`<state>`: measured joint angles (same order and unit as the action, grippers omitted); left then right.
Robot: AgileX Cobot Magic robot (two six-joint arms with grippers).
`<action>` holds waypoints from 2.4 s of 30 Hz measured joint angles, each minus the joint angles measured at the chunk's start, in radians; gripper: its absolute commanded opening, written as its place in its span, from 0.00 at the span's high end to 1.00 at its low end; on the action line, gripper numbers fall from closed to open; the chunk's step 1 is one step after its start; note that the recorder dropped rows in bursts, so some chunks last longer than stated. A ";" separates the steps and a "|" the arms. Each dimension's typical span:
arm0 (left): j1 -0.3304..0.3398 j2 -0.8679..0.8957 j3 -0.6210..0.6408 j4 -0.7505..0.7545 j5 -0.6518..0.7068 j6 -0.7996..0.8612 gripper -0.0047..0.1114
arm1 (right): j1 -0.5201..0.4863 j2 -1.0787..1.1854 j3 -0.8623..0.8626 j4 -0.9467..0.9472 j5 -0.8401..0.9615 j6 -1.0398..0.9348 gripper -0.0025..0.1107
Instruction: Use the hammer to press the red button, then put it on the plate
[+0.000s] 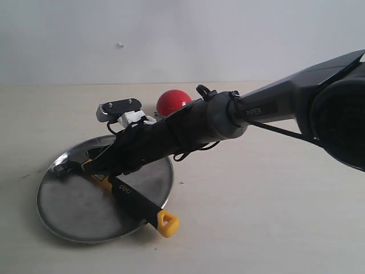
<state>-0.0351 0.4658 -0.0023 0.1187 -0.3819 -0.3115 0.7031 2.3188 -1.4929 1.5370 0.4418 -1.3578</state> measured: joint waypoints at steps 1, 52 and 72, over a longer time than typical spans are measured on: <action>0.000 0.000 0.000 0.000 0.000 0.000 0.96 | 0.000 0.000 0.000 -0.005 -0.002 0.000 0.69; 0.000 0.000 0.000 0.000 0.000 0.000 0.96 | 0.000 -1.172 0.915 -1.058 -0.882 0.871 0.79; 0.000 0.000 0.000 0.000 0.000 0.000 0.96 | 0.000 -1.172 0.939 -1.040 -0.673 0.871 0.79</action>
<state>-0.0351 0.4658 -0.0023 0.1187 -0.3819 -0.3115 0.7031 1.1465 -0.5541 0.4972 -0.2308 -0.4866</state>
